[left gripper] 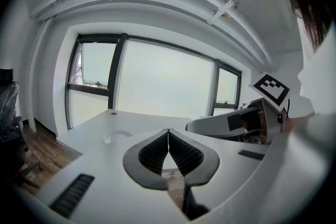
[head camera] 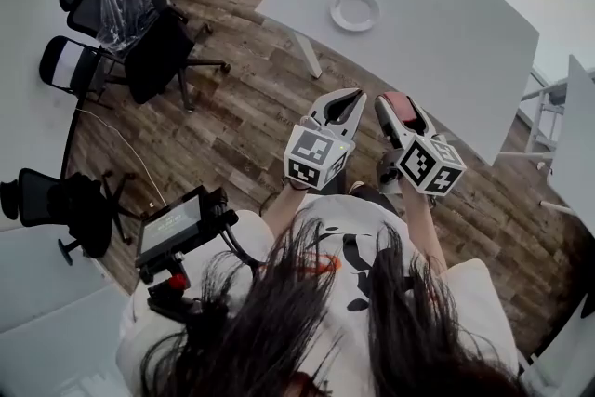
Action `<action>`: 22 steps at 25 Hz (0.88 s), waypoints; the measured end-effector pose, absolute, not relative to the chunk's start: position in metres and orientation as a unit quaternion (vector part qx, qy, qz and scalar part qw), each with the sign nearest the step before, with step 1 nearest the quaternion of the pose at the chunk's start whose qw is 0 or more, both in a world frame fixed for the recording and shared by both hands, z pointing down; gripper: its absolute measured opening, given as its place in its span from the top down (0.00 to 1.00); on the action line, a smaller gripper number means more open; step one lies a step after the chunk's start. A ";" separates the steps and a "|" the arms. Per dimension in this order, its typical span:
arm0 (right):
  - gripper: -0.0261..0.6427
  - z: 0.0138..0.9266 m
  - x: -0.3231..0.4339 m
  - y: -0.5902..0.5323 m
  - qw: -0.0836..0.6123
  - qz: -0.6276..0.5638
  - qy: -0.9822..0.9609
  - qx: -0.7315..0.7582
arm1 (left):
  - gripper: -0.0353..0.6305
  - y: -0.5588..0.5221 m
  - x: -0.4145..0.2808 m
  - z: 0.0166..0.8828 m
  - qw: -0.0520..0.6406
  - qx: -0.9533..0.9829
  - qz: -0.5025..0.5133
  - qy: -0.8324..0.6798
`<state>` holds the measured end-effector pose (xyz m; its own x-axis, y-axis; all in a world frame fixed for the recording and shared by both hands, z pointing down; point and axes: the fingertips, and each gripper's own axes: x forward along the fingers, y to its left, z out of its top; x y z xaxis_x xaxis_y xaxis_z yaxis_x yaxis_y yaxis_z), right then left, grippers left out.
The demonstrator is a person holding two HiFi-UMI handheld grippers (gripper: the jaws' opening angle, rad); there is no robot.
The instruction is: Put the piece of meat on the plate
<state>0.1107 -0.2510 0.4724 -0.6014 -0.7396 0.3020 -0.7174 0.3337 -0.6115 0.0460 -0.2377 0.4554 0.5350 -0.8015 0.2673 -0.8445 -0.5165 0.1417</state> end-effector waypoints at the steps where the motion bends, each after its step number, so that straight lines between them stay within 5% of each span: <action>1: 0.48 0.472 0.105 -0.261 0.014 -0.367 0.816 -0.447 | 0.94 -0.248 0.040 0.455 0.129 0.867 0.084 -0.475; 22: 0.48 0.504 0.015 -0.425 -0.010 -0.392 0.782 -0.484 | 0.94 -0.411 -0.062 0.482 0.115 0.889 0.121 -0.427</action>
